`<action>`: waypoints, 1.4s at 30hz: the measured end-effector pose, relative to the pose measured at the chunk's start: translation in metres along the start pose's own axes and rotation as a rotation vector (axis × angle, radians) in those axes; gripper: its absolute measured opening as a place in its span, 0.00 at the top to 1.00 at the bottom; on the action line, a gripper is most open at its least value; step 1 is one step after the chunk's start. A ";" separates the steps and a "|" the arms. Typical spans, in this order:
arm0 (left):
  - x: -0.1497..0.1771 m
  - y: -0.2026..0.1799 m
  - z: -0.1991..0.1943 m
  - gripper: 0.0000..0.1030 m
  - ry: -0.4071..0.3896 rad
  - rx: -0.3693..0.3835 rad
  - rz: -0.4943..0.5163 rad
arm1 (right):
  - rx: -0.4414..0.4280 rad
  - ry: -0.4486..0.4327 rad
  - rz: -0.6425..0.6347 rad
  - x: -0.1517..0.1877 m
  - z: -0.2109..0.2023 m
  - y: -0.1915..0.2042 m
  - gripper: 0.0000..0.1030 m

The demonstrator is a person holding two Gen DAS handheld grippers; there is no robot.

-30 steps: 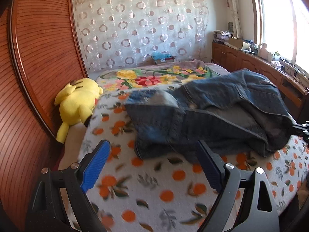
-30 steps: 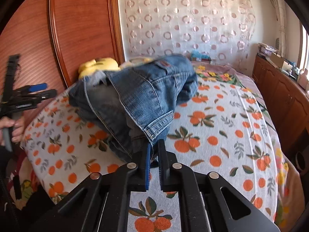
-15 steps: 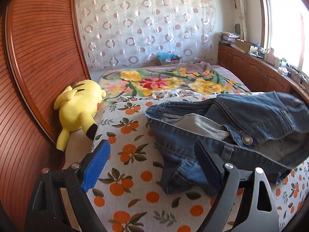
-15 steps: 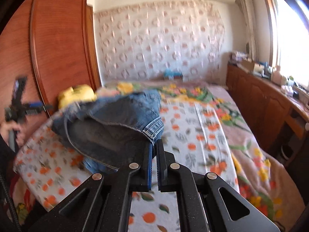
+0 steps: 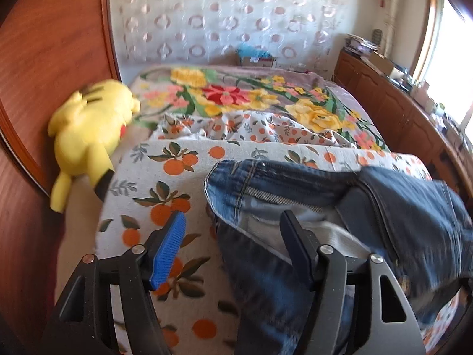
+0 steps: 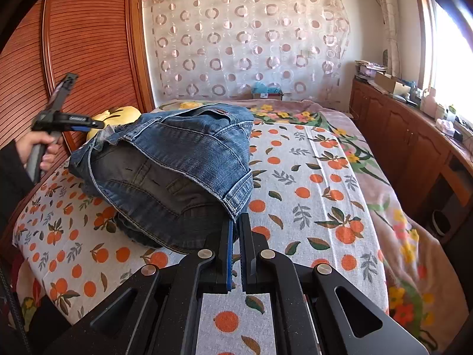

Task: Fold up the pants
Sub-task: 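Close the left gripper on the jeans waistband while the right gripper holds the jeans, then lift the jeans up with both grippers and shake them out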

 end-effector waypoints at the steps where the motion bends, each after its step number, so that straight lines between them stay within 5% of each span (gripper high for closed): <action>1: -0.001 0.001 0.005 0.36 0.017 -0.004 -0.007 | -0.002 0.001 0.002 0.001 -0.002 -0.001 0.97; 7: 0.003 0.008 0.029 0.51 0.125 -0.025 -0.019 | -0.019 0.007 0.015 -0.003 0.014 -0.004 0.97; 10: 0.008 0.004 0.034 0.73 0.175 0.007 -0.001 | -0.034 0.007 0.024 -0.005 0.021 -0.006 0.97; 12: 0.005 0.001 0.025 0.88 0.159 -0.005 0.021 | -0.040 0.005 0.029 -0.006 0.022 -0.006 0.97; 15: -0.011 -0.005 0.001 0.93 0.109 -0.017 0.046 | -0.049 -0.011 0.025 -0.009 0.018 -0.005 0.97; 26: -0.126 -0.083 -0.144 0.95 -0.162 -0.070 0.284 | -0.044 -0.244 -0.022 -0.100 -0.044 -0.015 0.97; 34: -0.211 -0.139 -0.213 0.95 -0.336 -0.066 0.326 | 0.128 -0.434 -0.108 -0.212 -0.117 -0.045 0.97; 42: -0.306 -0.211 -0.279 0.95 -0.479 -0.015 0.358 | 0.305 -0.593 -0.083 -0.283 -0.229 -0.090 0.97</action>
Point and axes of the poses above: each gripper's, at about its wrist camera, not at the fingertips, and z roughly the way its jaws point, y to its left, x to its underside, the point moved 5 cm from there along z, roughly the way its jaws point, and after that the axes turned 15 degrees about z, right-handed, at the moved point
